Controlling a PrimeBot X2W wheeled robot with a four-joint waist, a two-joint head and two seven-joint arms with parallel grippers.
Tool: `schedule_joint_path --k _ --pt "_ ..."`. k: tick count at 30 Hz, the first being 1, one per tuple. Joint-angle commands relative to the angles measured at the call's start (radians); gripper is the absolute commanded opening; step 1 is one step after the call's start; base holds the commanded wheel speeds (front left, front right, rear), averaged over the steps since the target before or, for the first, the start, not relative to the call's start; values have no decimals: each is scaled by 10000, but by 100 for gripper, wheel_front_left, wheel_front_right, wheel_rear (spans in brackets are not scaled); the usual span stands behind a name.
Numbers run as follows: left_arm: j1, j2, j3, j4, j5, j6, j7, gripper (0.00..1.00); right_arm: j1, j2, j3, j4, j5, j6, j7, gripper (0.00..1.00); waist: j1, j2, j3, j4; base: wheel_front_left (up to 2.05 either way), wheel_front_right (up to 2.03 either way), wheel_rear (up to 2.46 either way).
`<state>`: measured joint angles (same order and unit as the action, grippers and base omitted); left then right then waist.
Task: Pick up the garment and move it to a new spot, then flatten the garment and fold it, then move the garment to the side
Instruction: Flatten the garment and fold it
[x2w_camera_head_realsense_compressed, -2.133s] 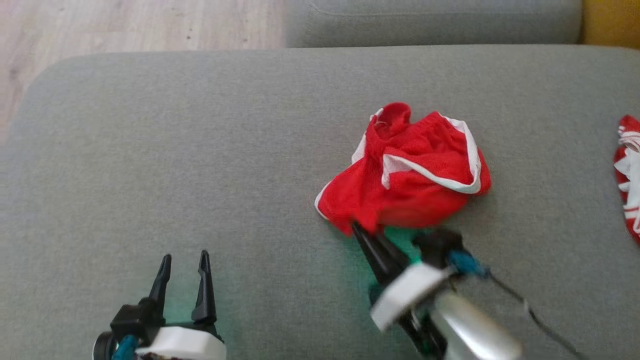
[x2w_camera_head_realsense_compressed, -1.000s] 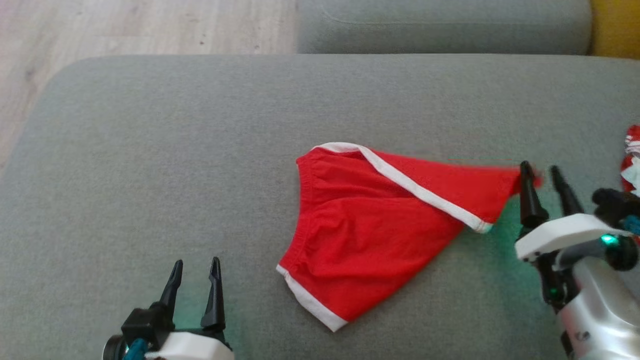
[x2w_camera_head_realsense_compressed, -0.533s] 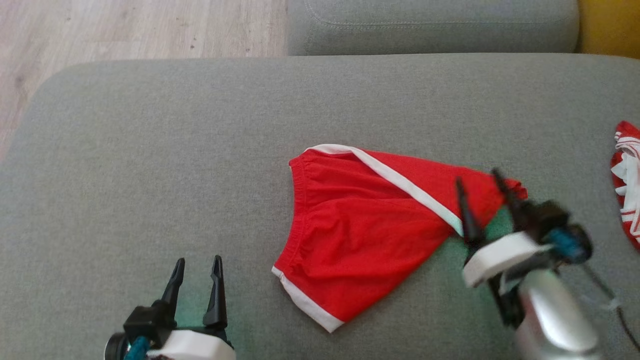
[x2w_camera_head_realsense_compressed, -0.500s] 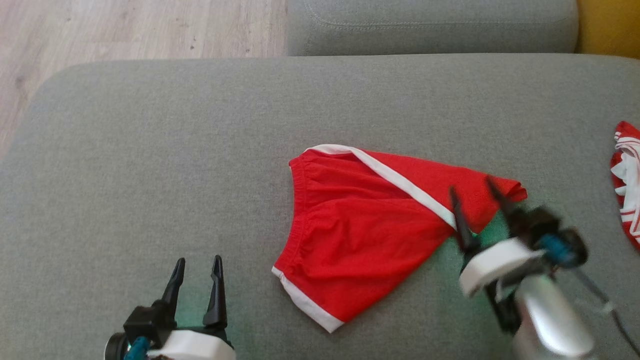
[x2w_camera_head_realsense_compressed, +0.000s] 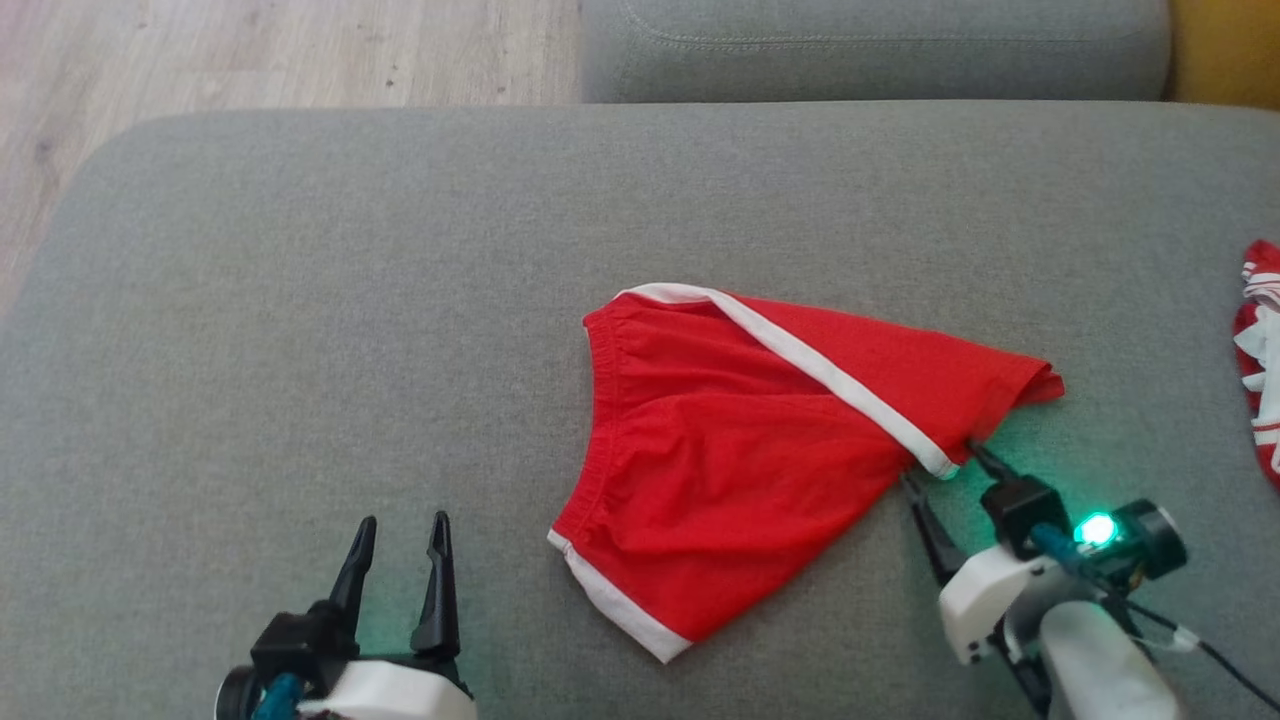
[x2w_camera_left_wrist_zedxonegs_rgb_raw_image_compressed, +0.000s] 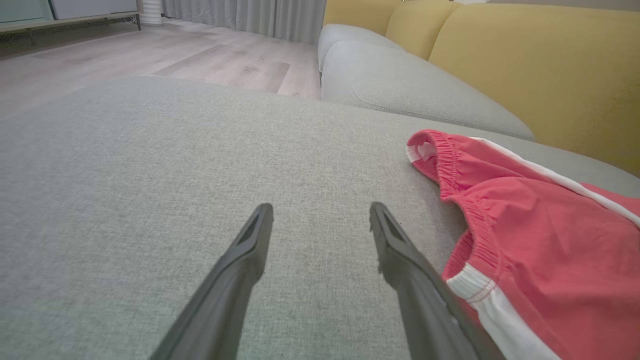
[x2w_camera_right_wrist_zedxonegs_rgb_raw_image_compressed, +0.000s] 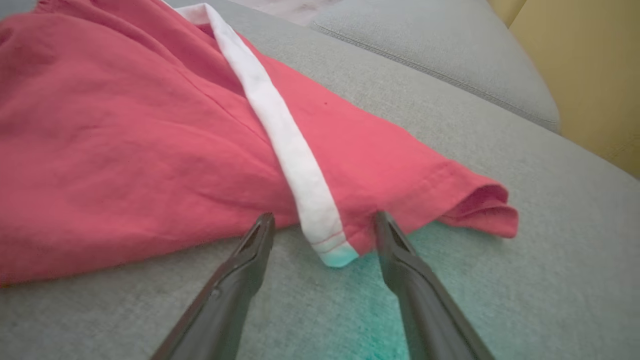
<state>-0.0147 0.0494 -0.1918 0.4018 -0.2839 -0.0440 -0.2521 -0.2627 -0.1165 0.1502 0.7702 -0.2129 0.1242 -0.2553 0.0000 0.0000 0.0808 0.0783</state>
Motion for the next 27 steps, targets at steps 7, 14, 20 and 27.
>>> schedule_joint_path --k 7,14,20,27 --pt "-295 9 271 -322 -170 43 -97 100 -651 71 -693 -324 -807 65 -65 100 0 0 84 93 0 0 0" --pt "-326 8 221 -395 -247 81 -97 100 -632 111 -1209 -409 -1211 65 -65 0 0 0 77 36 0 0 0" --pt "-309 8 317 -521 -227 87 -97 100 -314 14 -1344 -2282 -668 65 -65 0 0 0 -46 -260 0 0 0" --pt "-405 8 259 -607 -371 31 -97 100 1186 -458 -1392 -2911 -199 65 -65 0 0 0 -135 -650 0 0 0"
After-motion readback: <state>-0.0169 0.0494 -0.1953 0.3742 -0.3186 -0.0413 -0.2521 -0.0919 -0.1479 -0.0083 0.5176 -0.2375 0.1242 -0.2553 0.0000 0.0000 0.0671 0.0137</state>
